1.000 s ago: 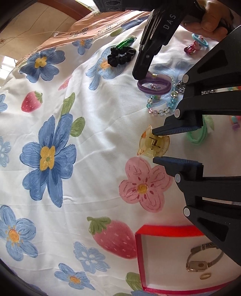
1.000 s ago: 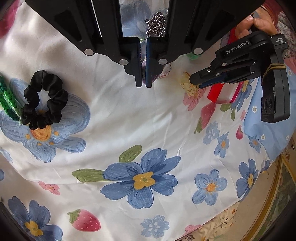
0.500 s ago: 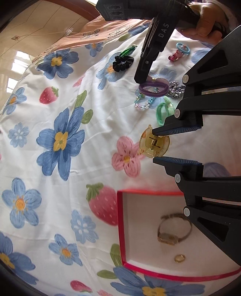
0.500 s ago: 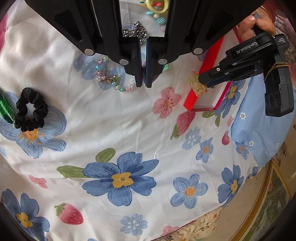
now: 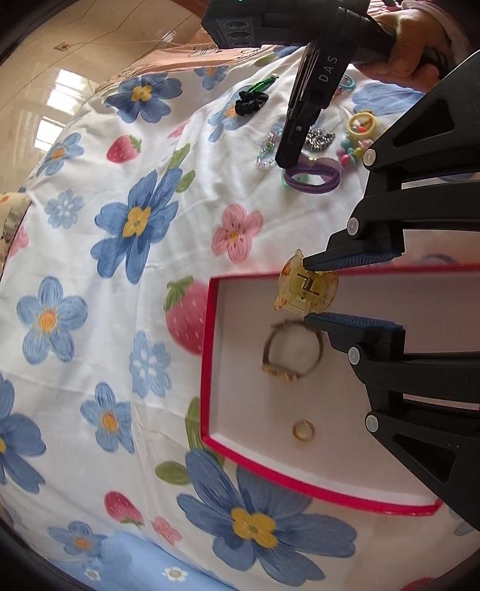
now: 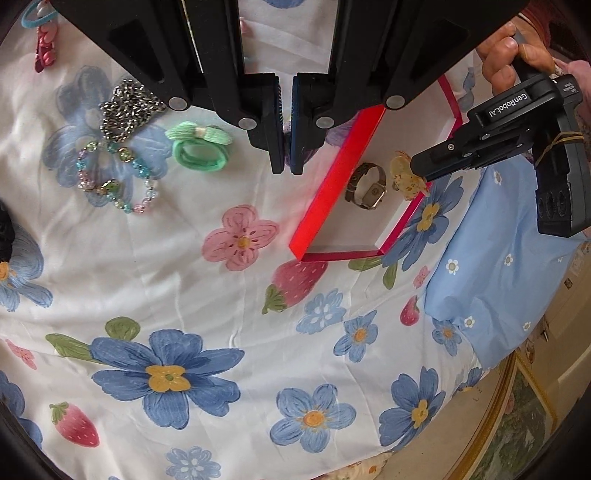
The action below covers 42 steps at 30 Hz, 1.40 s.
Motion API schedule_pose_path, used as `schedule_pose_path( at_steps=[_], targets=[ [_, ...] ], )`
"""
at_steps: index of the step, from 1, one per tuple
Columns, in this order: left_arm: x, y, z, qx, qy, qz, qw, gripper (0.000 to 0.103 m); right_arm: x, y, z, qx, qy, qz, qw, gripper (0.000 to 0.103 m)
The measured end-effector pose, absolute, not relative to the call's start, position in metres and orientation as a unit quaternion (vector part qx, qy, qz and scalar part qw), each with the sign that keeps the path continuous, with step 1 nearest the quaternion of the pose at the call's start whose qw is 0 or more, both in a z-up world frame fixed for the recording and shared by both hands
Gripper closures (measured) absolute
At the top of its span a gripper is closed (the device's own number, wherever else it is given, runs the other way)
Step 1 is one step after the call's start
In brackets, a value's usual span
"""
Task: Organize jewelry
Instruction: 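Carry claw clip and purple hair tie into the box and release both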
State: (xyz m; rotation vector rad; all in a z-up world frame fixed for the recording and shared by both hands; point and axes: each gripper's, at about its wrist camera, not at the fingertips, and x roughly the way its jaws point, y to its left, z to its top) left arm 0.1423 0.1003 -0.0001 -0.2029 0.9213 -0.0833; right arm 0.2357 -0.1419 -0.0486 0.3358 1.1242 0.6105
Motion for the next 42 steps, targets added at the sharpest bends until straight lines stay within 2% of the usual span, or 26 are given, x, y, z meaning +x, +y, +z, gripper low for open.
schedule_pose_path(
  at_steps=[13,23,38,42],
  targets=[
    [0.116,0.160,-0.009,-0.126,0.447,0.018,0.885,0.081,0.222,-0.065,-0.040,0.129,0.522,0.346,0.769,0.100],
    [0.141,0.182,-0.040,-0.132,0.468,0.046,0.872,0.081,0.224,-0.008,-0.059,0.086,0.540,0.366,0.753,0.100],
    [0.168,0.185,-0.069,-0.129,0.489,0.046,0.862,0.080,0.231,0.008,-0.083,0.058,0.561,0.359,0.744,0.100],
    [0.167,0.184,-0.070,-0.126,0.487,0.047,0.863,0.080,0.230,0.009,-0.082,0.055,0.559,0.361,0.745,0.096]
  ],
)
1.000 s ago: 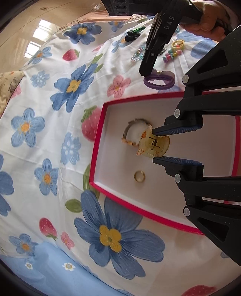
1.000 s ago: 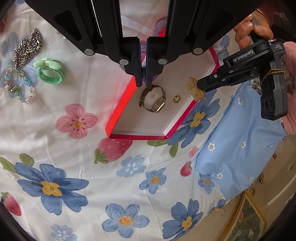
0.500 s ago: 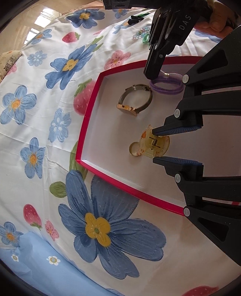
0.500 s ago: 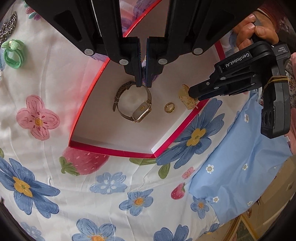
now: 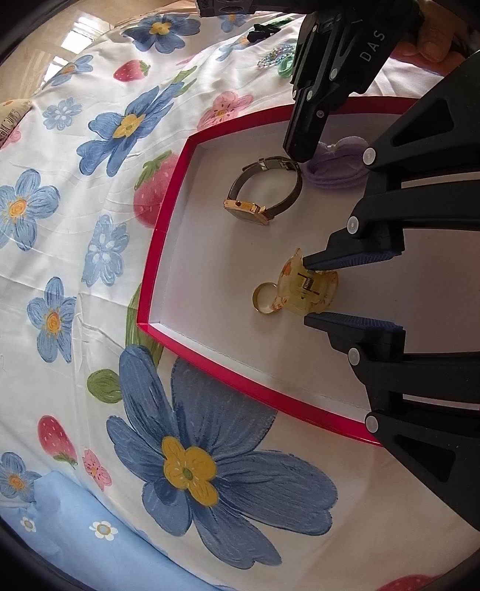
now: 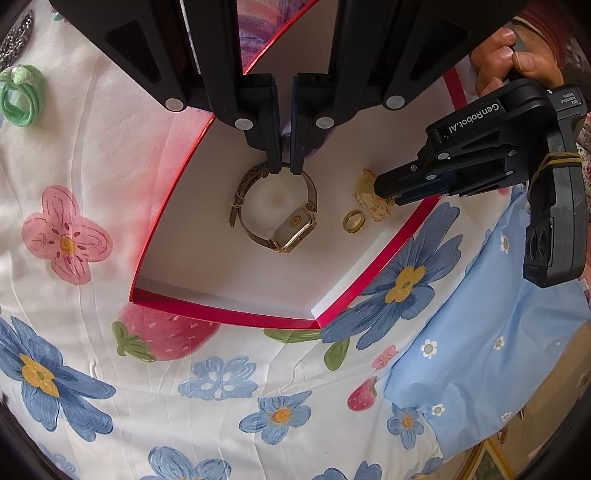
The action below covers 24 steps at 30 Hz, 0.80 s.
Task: Organize jewelry
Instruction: 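Carry claw clip and purple hair tie into the box and release both, then grasp the green hair tie with the left tool while the right tool grasps the beaded bracelet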
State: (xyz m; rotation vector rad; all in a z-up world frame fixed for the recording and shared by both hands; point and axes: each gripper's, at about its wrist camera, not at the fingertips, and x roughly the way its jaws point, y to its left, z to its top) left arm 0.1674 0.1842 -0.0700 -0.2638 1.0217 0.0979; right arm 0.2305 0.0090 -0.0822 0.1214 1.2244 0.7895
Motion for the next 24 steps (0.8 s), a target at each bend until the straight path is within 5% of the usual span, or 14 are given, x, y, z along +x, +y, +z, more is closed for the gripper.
schedule_pose_path(
  at_steps=[24],
  targets=[
    [0.147,0.180,-0.051,-0.127,0.477,0.059,0.868,0.064,0.227,-0.019,-0.055,0.097,0.538,0.356,0.758,0.074]
  ],
)
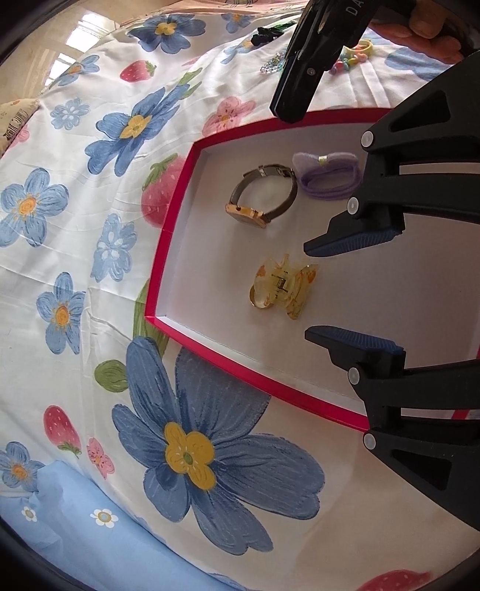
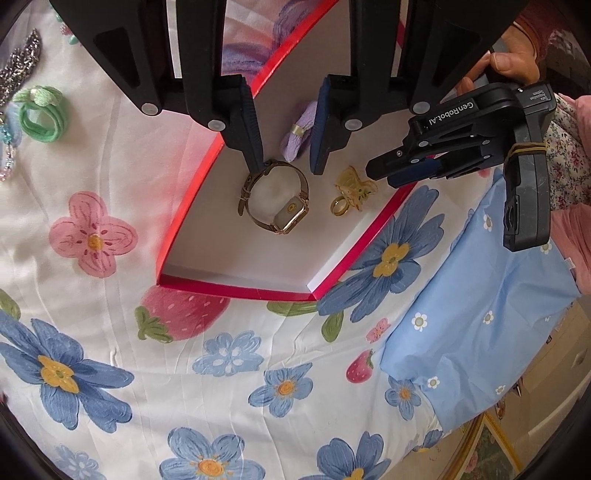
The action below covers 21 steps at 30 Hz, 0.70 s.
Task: Organize jewelry
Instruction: 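Grasp the green hair tie with the left tool while the right tool grasps the beaded bracelet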
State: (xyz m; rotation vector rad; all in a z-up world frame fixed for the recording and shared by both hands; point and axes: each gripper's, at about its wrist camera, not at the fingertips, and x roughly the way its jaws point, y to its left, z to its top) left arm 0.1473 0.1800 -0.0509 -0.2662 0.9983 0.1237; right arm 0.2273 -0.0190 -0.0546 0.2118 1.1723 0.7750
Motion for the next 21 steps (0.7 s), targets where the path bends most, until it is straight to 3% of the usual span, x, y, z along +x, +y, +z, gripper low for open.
schedule_pose_path(
  at_steps=[9,21],
  targets=[
    [0.128,0.159,-0.025,-0.131,0.461,0.039,0.877,0.053,0.217,-0.064,-0.037,0.113,0.524,0.330,0.777,0.069],
    [0.115,0.111,-0.007,-0.119,0.459,-0.009,0.881,0.048,0.197,-0.149,-0.031,0.134,0.519,0.269,0.800,0.065]
  ],
)
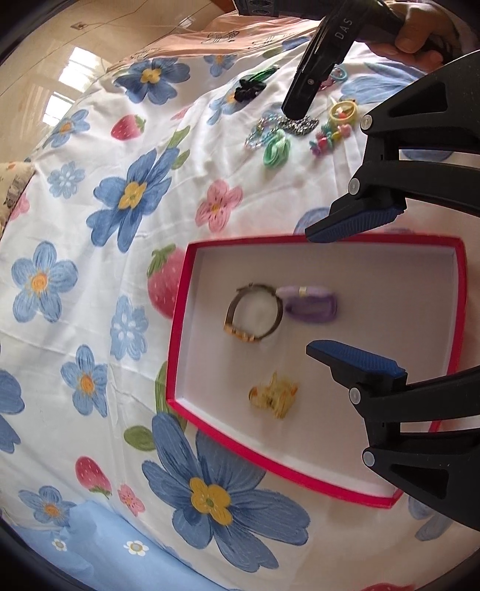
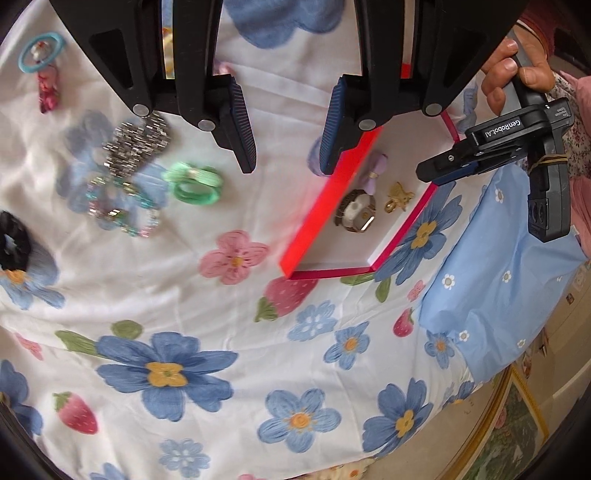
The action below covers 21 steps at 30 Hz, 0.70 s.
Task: Organize jewelry
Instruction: 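Grasp the green hair tie with the left tool while the right tool grasps the beaded bracelet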
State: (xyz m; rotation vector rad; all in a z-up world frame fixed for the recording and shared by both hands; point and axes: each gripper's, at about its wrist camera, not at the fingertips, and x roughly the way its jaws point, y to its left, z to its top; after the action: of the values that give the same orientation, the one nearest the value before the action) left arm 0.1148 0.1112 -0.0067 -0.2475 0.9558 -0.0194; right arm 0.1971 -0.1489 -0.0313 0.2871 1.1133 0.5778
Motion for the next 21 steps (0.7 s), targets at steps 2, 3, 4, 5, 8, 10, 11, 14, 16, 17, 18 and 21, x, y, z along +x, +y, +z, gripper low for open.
schedule_pose_path(
  at_steps=[2,3,4,5,8,10,11,14,16,17,18,21],
  targets=[
    [0.115,0.103,-0.006,-0.113,0.461,-0.017,0.880,0.048,0.195,-0.163,-0.032,0.137,0.519,0.258,0.803,0.065],
    [0.116,0.099,-0.006,-0.111,0.462,-0.019,0.880,0.048,0.194,-0.169,-0.032,0.138,0.519,0.254,0.805,0.065],
    [0.116,0.096,-0.006,-0.109,0.463,-0.023,0.879,0.048,0.193,-0.176,-0.033,0.140,0.519,0.248,0.806,0.065],
    [0.117,0.092,-0.006,-0.108,0.464,-0.026,0.879,0.048,0.192,-0.183,-0.033,0.141,0.518,0.243,0.808,0.065],
    [0.121,0.082,-0.005,-0.102,0.467,-0.032,0.878,0.048,0.190,-0.201,-0.034,0.146,0.518,0.228,0.812,0.065],
    [0.125,0.075,-0.006,-0.099,0.468,-0.036,0.877,0.048,0.189,-0.212,-0.034,0.149,0.517,0.218,0.815,0.065],
    [0.127,0.071,-0.006,-0.097,0.469,-0.038,0.877,0.048,0.189,-0.217,-0.034,0.150,0.516,0.214,0.816,0.065],
    [0.133,0.062,-0.006,-0.091,0.470,-0.044,0.877,0.048,0.188,-0.232,-0.036,0.154,0.516,0.203,0.818,0.065],
    [0.137,0.055,-0.006,-0.087,0.471,-0.050,0.877,0.048,0.189,-0.239,-0.038,0.157,0.516,0.196,0.819,0.065],
    [0.139,0.053,-0.007,-0.085,0.471,-0.051,0.877,0.048,0.189,-0.243,-0.040,0.158,0.517,0.193,0.819,0.065],
    [0.141,0.050,-0.008,-0.083,0.471,-0.053,0.876,0.048,0.190,-0.246,-0.041,0.159,0.517,0.190,0.819,0.065],
    [0.147,0.040,-0.009,-0.076,0.473,-0.061,0.876,0.048,0.190,-0.254,-0.045,0.164,0.518,0.184,0.819,0.065]
  ],
)
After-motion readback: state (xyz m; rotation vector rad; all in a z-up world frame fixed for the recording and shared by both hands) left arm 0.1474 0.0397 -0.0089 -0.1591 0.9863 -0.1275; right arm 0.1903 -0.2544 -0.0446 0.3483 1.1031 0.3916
